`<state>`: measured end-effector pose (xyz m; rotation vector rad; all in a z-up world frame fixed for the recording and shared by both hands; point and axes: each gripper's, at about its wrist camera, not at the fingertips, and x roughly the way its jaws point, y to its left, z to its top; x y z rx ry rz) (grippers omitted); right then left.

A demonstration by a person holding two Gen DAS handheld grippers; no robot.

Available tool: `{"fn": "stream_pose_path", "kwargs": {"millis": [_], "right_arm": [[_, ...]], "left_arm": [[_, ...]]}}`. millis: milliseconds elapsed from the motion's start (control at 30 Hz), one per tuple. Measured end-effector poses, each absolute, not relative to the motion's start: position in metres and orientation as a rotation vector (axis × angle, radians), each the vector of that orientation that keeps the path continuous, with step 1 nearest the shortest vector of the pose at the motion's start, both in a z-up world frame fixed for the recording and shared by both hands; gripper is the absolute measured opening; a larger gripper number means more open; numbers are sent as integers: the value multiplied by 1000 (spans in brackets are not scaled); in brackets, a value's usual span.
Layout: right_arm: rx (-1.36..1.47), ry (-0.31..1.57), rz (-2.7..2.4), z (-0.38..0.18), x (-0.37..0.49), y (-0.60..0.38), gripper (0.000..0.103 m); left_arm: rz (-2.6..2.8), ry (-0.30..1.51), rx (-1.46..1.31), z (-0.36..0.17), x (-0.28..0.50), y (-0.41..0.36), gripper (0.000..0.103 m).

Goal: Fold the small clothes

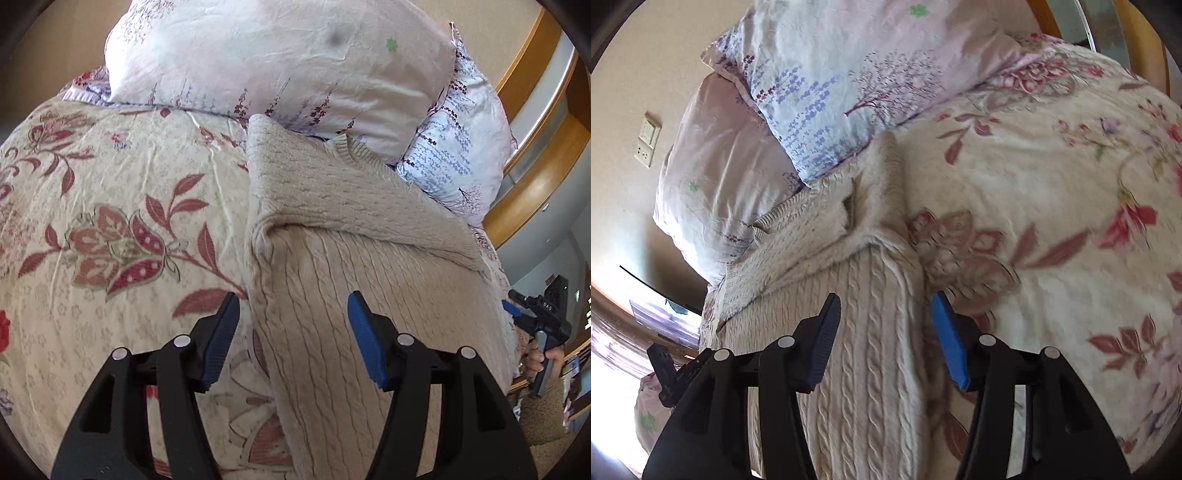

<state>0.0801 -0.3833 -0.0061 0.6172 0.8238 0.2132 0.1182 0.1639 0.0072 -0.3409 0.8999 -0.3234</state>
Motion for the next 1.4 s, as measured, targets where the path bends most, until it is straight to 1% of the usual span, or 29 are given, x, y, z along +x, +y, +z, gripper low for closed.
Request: {"fn": "stream_pose_path", "kwargs": {"millis": [33,133,200,233,300,367,467,533,633,700,900,933,967,1033,1067,1233,1400], "right_arm": [[628,836,215,-11,74,-386,54],[669,860,260,-25,59,-386,48],[698,866,310,-29,49,-383,45],[708,873,341,-31,45,-380,41],[714,888,384,-35,37,-374,38],[719,893,428,-38,28,-369,32],[738,898,491,-43,16,-363,27],[757,899,529,-46,8,-360,24],[774,898,574,-51,-4,-357,20],[769,905,598,-52,-8,-353,19],[745,928,627,-56,-15,-342,18],[740,932,628,-56,-16,-341,15],[729,932,623,-56,-17,-340,10],[692,914,602,-51,-18,-339,8],[672,897,593,-46,-18,-338,8],[580,741,547,-8,-19,-340,7],[492,584,461,26,-10,-346,7]], "left_arm": [[-330,910,-358,4,114,164,60],[-348,898,-376,2,102,162,60],[-376,898,-401,1,93,160,60],[-395,899,-417,0,88,159,60],[-415,895,-428,-1,77,156,60],[-441,894,-453,-3,66,155,57],[-500,901,-527,-9,49,156,49],[-529,909,-578,-14,36,157,36],[-567,929,-621,-19,20,158,26],[-581,940,-634,-20,11,156,23],[-603,967,-657,-28,-5,146,20],[-604,969,-662,-29,-7,146,19],[-599,971,-663,-29,-7,145,17],[-589,975,-646,-27,-7,144,9],[-583,973,-635,-25,-7,142,8],[-559,919,-580,-6,2,143,6],[-496,813,-531,26,22,154,6]]}}
